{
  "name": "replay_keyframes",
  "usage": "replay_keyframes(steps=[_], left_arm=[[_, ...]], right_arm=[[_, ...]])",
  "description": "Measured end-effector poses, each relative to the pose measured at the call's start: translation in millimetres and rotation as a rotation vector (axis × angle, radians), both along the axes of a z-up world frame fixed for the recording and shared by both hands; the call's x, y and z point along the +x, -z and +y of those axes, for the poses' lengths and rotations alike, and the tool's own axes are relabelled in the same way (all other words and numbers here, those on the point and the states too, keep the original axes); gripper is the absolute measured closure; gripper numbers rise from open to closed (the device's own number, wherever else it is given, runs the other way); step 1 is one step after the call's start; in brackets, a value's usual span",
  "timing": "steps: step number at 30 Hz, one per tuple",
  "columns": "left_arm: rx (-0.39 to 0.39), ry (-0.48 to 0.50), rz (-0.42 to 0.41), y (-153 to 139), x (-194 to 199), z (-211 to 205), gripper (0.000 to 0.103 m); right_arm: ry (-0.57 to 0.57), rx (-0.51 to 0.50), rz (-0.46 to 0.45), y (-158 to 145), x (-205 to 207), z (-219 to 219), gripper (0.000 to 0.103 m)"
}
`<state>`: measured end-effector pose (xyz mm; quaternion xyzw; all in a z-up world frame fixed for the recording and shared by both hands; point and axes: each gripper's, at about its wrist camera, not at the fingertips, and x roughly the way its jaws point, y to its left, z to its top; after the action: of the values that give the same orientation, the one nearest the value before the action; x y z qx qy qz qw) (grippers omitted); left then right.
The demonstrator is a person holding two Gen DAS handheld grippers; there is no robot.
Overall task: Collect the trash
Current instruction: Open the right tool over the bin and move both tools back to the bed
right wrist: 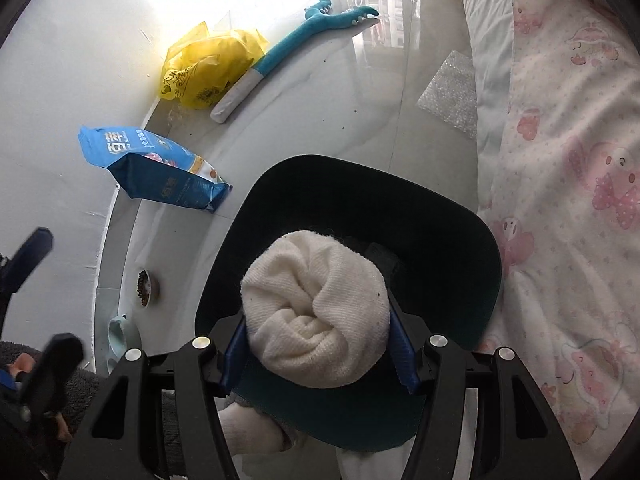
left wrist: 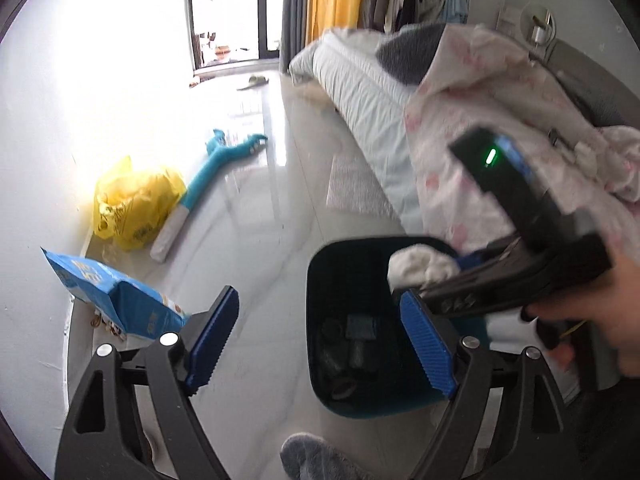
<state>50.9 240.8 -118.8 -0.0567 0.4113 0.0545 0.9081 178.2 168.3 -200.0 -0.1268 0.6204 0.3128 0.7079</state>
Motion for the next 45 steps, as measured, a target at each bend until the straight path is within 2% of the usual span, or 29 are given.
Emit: replay_keyframes(steps=[3,8,12,21,32,41,45], left_arm=[[-0.007,0.002,-0.063,-21.0,-0.3,1.2,0.013],[0.024,0.001,-0.149,-48.4,-0.5,-5.5,0.011],[0.033,-0.01,-0.204,-67.7,-1.4,-8.0,0.009],[0.021,-0.016,-0.244,-89.1,6.7,-17.3,0.007],[-0.008,0.039,-0.311,-116.6,21.8,-39.7,0.007],[0.003,0.128,-0.348,-129.6,44.4,-75.5,0.006],[0.015,0.164,-0.357,-132.5,58.7,-90.8,0.006]], right_arm=[[0.0,-0.027,0.004,6.7,-1.9,-0.3,0.042],[-0.001,-0.065,0.016,18.8,-3.6,-4.0,0.04],[0.0,-0.063,0.014,18.4,-3.1,-7.2,0.03],[-0.027,-0.054,-0.028,5.0,-4.5,-8.9,0.024],[-0.049,0.099,-0.246,-56.6,-2.2,-28.5,0.019],[0.027,0.139,-0.403,-113.7,10.4,-70.6,0.018],[0.061,0.126,-0.512,-141.9,17.2,-96.0,0.016]])
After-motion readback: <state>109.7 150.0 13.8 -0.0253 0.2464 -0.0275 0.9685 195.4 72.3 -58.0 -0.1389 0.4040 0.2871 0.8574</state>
